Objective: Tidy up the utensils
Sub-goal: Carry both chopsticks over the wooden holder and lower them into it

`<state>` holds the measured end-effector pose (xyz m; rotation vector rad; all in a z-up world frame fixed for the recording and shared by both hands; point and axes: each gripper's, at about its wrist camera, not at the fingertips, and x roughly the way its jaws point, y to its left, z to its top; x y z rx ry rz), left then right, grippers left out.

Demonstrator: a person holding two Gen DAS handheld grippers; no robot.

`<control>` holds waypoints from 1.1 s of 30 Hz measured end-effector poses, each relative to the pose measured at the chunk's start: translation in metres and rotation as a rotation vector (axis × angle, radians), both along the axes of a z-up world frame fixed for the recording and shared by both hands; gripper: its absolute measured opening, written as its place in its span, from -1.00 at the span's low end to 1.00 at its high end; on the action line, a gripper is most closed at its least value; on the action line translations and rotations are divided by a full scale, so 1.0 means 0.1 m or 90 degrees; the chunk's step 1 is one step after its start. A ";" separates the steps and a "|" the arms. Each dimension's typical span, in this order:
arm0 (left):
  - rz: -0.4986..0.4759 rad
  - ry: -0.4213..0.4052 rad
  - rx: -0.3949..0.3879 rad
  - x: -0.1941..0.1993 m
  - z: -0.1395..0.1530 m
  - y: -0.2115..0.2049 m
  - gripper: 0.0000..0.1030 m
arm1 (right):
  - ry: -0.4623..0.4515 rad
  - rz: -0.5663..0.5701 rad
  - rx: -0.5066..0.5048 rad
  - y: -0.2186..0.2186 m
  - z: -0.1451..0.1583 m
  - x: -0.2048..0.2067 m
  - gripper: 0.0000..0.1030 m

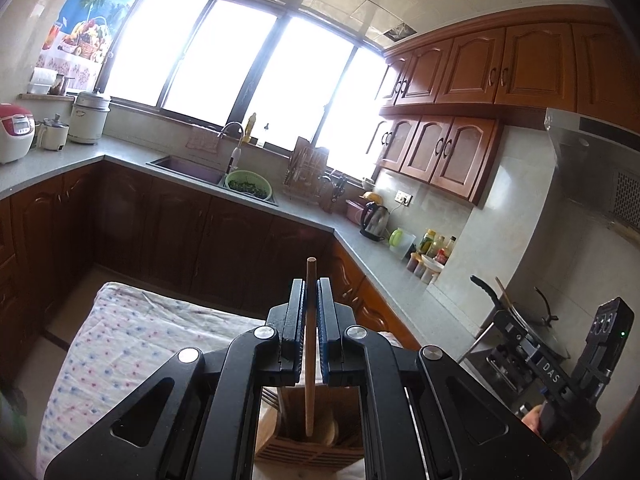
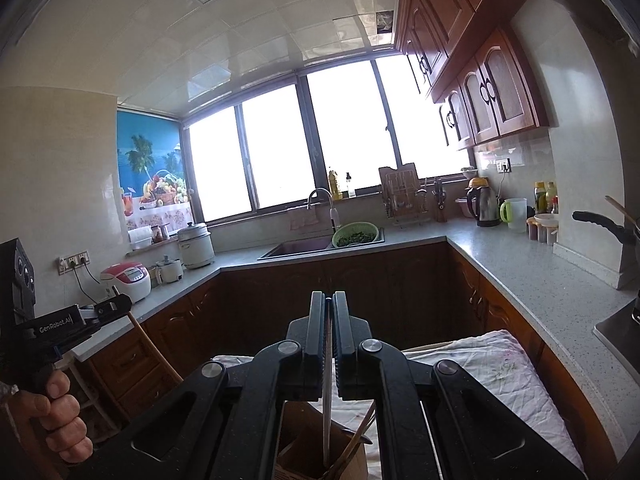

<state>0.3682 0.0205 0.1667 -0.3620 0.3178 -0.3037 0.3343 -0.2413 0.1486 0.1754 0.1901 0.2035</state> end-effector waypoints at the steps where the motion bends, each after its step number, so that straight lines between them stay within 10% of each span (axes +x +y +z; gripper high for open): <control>1: 0.000 0.003 -0.001 0.04 -0.05 -0.02 -0.91 | -0.001 -0.002 -0.001 0.01 -0.03 0.01 -0.93; 17: 0.004 0.104 0.012 0.24 -0.92 -0.21 -0.90 | 0.070 -0.005 0.019 0.05 -0.72 0.13 -0.93; 33: -0.002 0.114 0.029 0.25 -0.92 -0.26 -0.90 | 0.111 -0.006 0.018 0.03 -0.83 0.19 -0.93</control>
